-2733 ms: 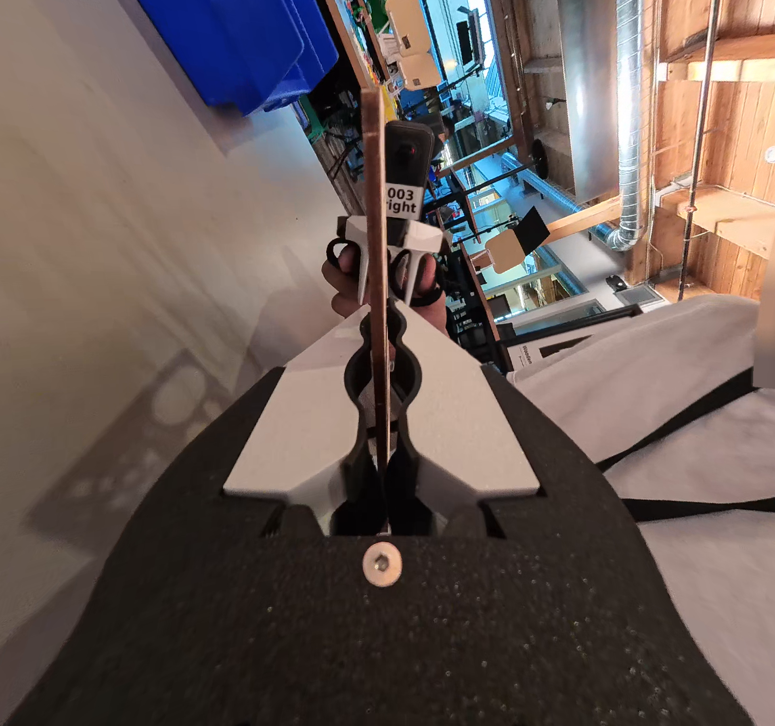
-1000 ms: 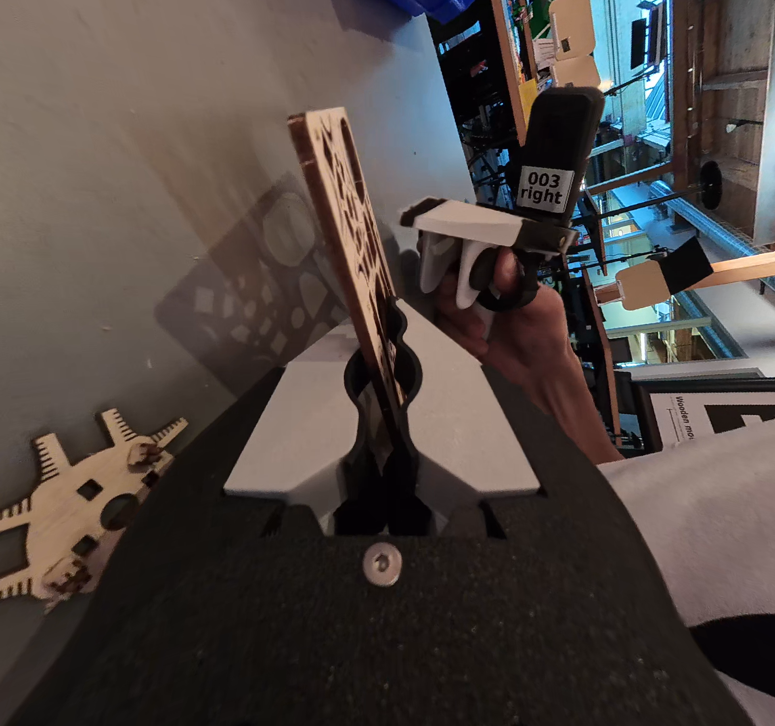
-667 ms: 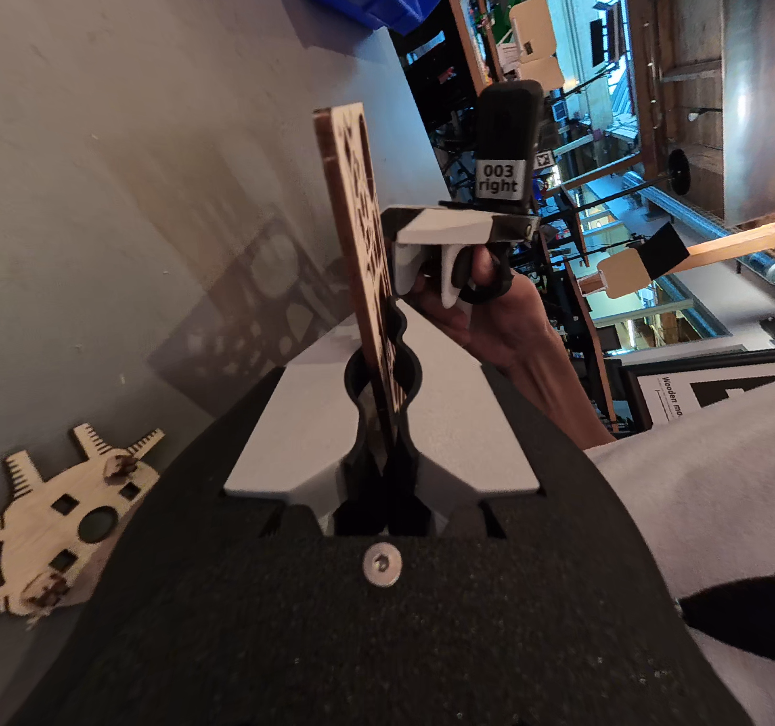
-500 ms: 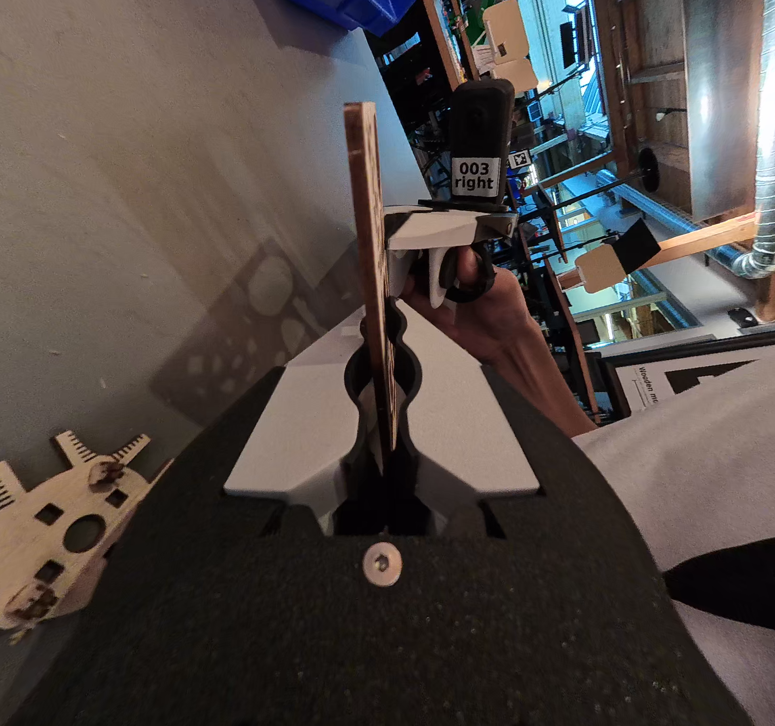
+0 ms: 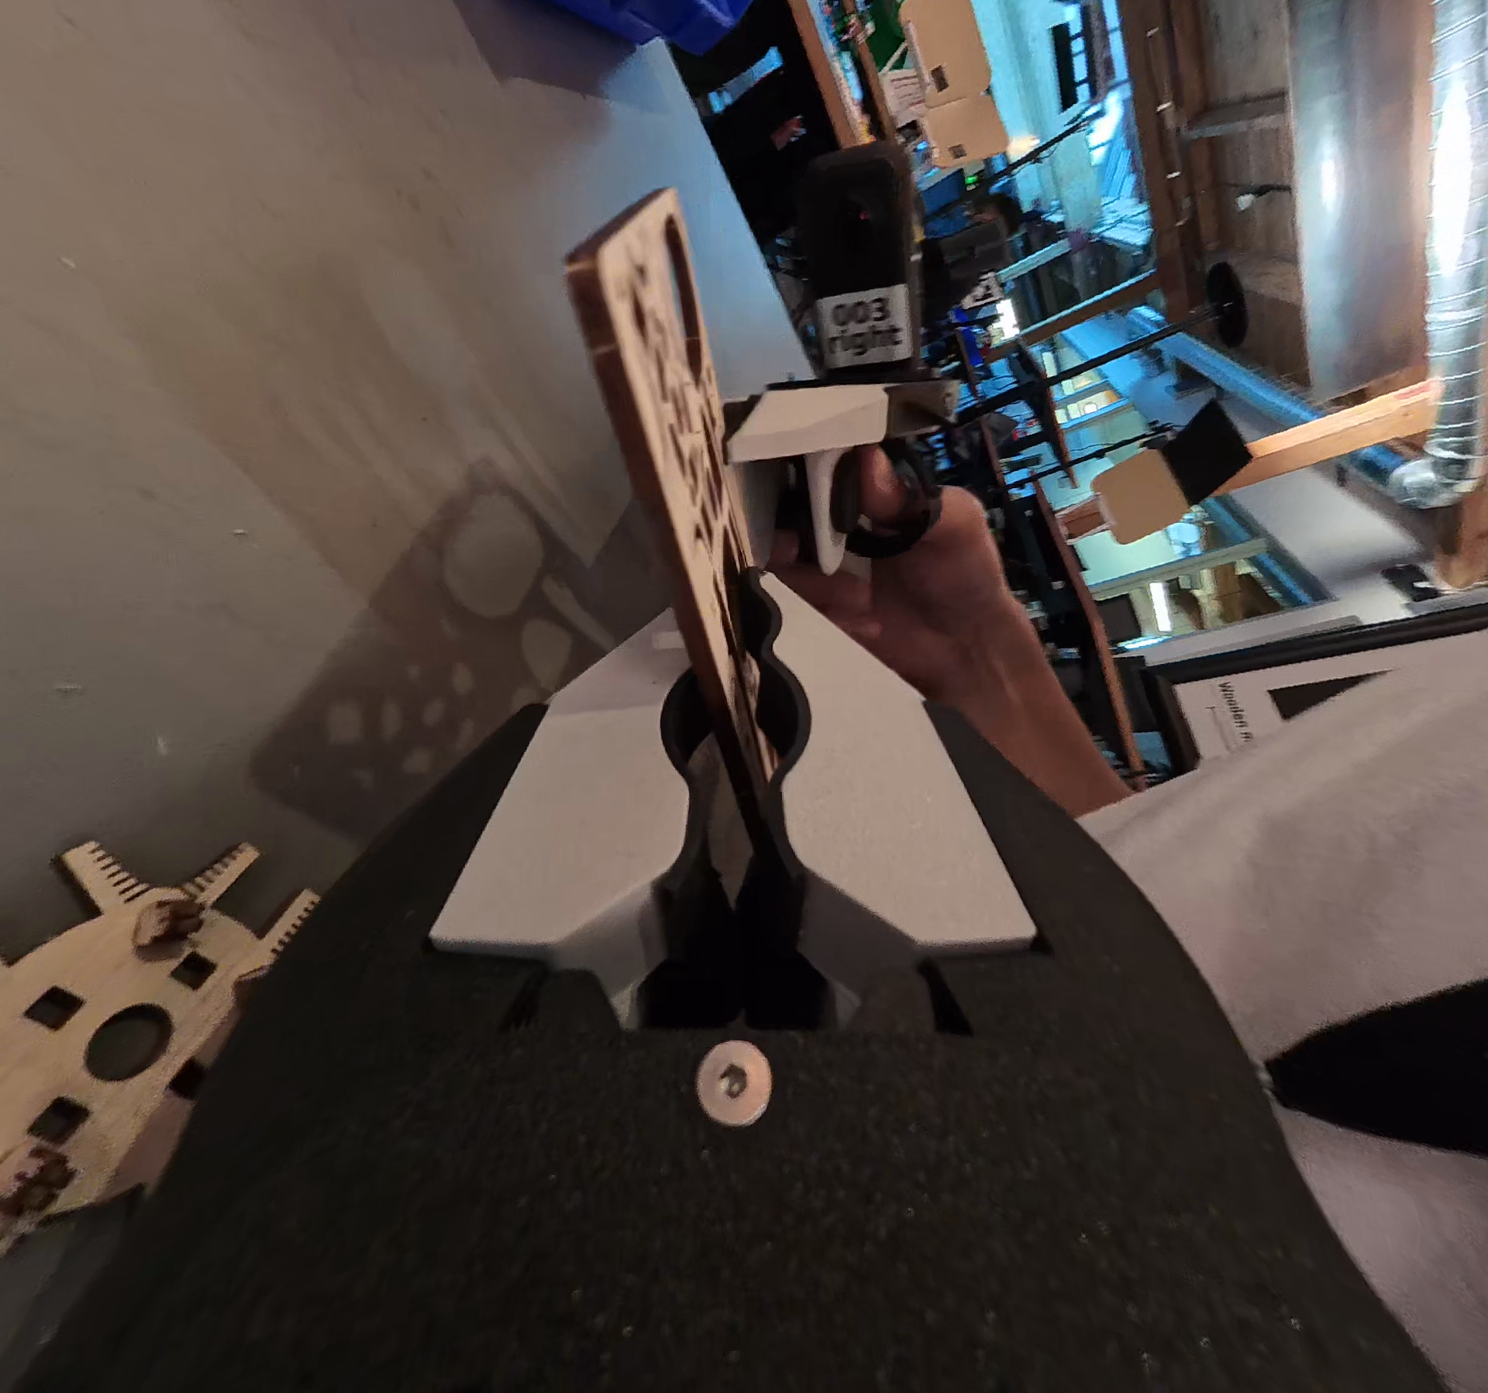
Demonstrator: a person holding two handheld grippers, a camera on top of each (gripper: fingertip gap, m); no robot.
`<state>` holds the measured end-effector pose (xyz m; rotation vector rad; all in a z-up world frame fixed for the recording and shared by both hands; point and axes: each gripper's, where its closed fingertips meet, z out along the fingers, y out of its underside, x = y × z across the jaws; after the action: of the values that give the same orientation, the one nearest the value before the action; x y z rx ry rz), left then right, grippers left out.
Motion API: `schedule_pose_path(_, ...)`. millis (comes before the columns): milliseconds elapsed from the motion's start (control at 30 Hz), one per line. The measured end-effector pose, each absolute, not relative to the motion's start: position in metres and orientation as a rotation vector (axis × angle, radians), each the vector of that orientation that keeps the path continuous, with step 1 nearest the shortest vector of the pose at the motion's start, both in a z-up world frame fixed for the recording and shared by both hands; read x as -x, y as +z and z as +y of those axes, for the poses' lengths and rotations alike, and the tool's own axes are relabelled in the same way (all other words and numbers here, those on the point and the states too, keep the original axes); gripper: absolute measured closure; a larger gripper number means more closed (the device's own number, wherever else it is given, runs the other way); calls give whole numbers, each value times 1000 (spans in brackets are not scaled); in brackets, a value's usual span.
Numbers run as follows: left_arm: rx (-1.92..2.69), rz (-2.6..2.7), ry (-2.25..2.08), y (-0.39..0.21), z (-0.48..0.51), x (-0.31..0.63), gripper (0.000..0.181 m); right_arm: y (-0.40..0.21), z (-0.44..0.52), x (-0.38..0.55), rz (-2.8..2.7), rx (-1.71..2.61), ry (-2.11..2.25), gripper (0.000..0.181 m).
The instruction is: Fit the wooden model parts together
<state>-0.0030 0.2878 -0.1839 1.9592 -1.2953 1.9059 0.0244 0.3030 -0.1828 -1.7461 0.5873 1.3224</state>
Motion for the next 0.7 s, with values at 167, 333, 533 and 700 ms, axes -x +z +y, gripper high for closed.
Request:
schedule_pose_path(167, -2093, -1382, 1805, -199, 290, 2, 181, -202, 306, -25, 583, 1900, 1127, 177)
schedule_pose_path(333, -2124, -1376, 1765, -203, 291, 2, 181, -209, 307, -25, 573, 1956, 1049, 177)
schedule_pose_path(533, -2139, -1336, 1745, -206, 292, -1, 181, -212, 308, -29, 584, 1974, 1001, 178)
schedule_pose_path(700, -2104, -1309, 1782, -202, 292, -1, 180, -198, 306, -33, 600, 1852, 1115, 172)
